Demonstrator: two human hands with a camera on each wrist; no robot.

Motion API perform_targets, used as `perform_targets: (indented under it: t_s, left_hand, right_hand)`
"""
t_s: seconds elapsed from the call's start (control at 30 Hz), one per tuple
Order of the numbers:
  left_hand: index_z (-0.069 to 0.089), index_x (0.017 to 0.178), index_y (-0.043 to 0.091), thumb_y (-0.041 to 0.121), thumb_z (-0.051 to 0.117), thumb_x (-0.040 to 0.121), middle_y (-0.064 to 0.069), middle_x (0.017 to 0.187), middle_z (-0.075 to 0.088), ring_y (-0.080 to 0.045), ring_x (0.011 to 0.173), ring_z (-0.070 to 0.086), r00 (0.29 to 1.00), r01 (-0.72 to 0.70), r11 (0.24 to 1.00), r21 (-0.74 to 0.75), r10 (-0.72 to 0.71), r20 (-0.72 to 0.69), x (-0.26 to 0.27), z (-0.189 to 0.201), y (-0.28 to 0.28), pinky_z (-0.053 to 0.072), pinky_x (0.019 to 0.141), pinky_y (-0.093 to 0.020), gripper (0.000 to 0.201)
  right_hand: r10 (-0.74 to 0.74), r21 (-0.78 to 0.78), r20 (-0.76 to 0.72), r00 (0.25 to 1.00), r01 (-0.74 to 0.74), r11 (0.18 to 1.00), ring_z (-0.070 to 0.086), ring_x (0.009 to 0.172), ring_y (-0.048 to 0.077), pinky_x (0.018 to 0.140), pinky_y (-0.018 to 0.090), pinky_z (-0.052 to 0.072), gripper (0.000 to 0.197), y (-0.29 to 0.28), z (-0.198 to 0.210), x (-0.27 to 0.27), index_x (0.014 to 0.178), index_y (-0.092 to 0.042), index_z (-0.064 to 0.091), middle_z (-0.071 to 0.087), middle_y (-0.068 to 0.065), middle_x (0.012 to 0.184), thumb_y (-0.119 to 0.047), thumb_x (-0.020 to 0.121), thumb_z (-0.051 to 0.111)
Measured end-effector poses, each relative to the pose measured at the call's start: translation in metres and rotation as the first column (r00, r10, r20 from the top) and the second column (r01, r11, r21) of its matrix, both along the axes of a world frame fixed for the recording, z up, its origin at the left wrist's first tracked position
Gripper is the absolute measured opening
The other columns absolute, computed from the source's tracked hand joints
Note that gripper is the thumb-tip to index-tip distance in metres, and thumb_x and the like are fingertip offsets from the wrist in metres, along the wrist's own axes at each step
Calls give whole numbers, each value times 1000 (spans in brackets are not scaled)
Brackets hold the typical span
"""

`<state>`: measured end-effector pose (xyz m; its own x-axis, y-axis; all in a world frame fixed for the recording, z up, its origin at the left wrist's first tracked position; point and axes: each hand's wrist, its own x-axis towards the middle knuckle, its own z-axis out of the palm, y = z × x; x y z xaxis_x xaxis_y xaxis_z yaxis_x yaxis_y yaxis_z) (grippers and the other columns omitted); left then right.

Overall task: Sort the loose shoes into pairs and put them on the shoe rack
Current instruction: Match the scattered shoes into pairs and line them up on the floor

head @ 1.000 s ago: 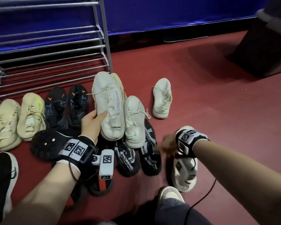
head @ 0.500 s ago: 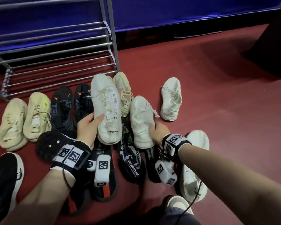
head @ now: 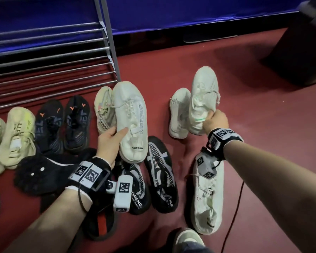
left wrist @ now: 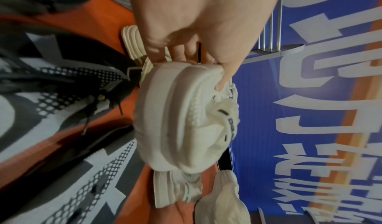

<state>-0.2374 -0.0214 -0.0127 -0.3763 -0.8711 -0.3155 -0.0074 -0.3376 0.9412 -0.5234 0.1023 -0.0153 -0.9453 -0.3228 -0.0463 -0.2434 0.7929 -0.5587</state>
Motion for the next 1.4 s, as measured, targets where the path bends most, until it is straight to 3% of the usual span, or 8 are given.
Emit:
perform_targets:
  t_s: [0.3,0.43,0.53,0.63,0.7,0.87,1.07,1.4]
  left_hand:
    - [65,116,2,10,60,90,-13,109,70,-26,102,67,999,44,999,9,-44,2,-31,-10,-14,53,93,-36,27]
    - [68,110,9,9,61,90,-9,106,72,-24,99,68,999,41,999,9,-41,5,-28,-19,-22,52,92,-35,21]
    - [70,101,14,8,61,90,-8,103,72,-23,97,68,999,33,999,3,-34,11,-27,-26,-26,52,90,-34,16]
    - [69,99,14,5,60,90,-2,96,71,-11,83,69,1000,17,1000,-8,-17,17,-26,-33,-27,56,79,-24,16]
    - [68,104,12,4,58,90,3,92,72,-6,79,69,1000,15,1000,-10,-15,12,-24,-35,-27,56,74,-18,18]
    - [68,98,21,2,58,90,12,88,74,-6,86,68,1000,22,1000,-15,-22,5,-16,-36,-26,55,77,-18,23]
    - [64,121,7,7,60,91,-9,112,70,-22,105,66,1000,-12,999,32,12,-4,-3,-32,-33,51,94,-35,30]
    - [64,119,4,9,58,92,-14,112,69,-27,107,66,997,-73,996,60,75,-22,12,-35,-50,51,95,-38,28]
  right_hand:
    - [-134,123,180,975,113,986,59,109,38,92,40,47,41,-2,-40,-36,116,-2,59,61,21,119,-33,100,37]
    - [-79,29,534,842,75,997,54,121,32,97,38,48,43,-5,-52,-39,134,-10,49,54,12,133,-10,92,55]
    - [-188,53,160,969,181,982,49,122,34,101,40,41,41,-16,-52,-26,129,-17,55,54,14,131,-20,90,47]
    - [95,25,-107,990,-93,995,53,113,35,95,40,41,53,-30,-48,8,129,-25,56,58,16,120,-51,85,39]
    - [285,277,-44,958,-262,924,54,110,36,94,40,43,64,-36,-52,31,135,-32,46,51,17,119,-67,81,43]
    - [138,471,166,976,-201,859,49,116,36,101,42,42,62,-58,-58,28,125,-23,55,47,16,127,-62,78,61]
    - [163,253,146,976,-196,948,63,99,32,87,38,51,31,-66,-60,28,105,-8,61,64,11,107,-29,83,67]
    - [350,57,-88,933,-346,937,54,105,34,89,37,38,31,-118,-36,44,111,-4,57,56,15,115,-25,88,62]
